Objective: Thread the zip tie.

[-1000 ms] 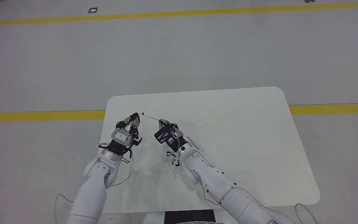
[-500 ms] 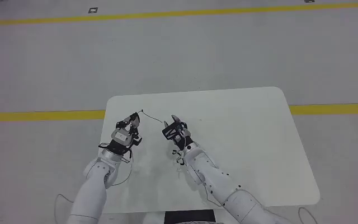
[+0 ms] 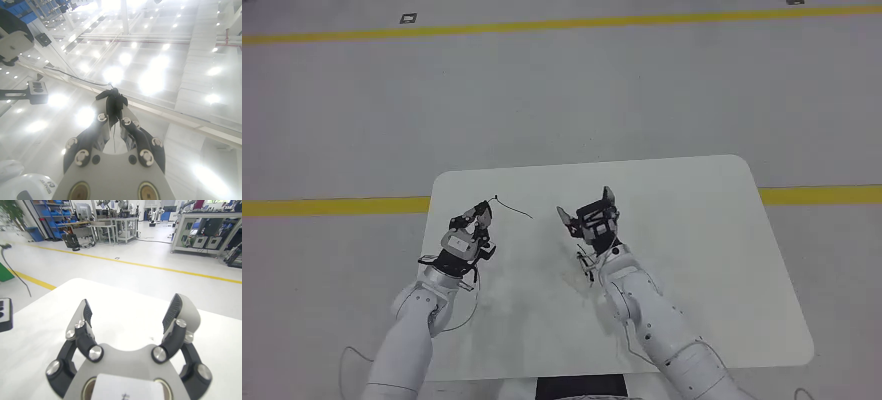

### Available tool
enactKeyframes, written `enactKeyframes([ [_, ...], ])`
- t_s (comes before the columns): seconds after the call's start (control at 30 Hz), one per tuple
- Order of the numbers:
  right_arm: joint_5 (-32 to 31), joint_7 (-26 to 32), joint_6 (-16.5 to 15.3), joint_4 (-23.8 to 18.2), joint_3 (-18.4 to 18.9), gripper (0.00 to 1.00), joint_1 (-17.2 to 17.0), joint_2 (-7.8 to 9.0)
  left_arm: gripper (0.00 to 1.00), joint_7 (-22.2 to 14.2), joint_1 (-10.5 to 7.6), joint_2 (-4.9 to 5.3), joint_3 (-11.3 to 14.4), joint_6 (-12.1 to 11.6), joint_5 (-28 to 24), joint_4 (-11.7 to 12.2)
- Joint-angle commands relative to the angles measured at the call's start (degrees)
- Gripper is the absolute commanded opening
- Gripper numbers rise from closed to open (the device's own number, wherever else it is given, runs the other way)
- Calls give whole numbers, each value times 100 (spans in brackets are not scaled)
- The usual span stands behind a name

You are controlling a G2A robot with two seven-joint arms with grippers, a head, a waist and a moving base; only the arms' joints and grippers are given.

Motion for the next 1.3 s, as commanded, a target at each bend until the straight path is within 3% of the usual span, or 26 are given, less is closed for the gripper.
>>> enactKeyframes([
  [0.0, 143, -45, -12, -87, 109, 100, -32, 10, 0, 0, 0, 0, 0, 0, 0, 0],
  [0.07, 420, -191, 110, -206, 195, 100, -90, -4, 0, 0, 0, 0, 0, 0, 0, 0],
  [0.37, 452, -187, 104, -213, 200, 100, -98, -4, 0, 0, 0, 0, 0, 0, 0, 0],
  [0.67, 1734, -88, -61, -630, 637, 100, -240, -13, 0, 0, 0, 0, 0, 0, 0, 0],
  [0.9, 1662, -111, -29, -634, 643, 100, -241, -10, 0, 11, -10, -1, 28, 0, 24, -25],
  [1.0, 1662, -111, -29, -634, 643, 100, -241, -10, 0, -421, 12, 14, 138, 0, 23, -18],
  [1.1, 1662, -111, -29, -634, 643, 100, -241, -10, 0, -965, 11, 125, 187, 0, 423, 78],
  [1.27, 1662, -111, -29, -634, 643, 100, -241, -10, 0, -1919, 13, 302, 279, 0, 576, 233],
])
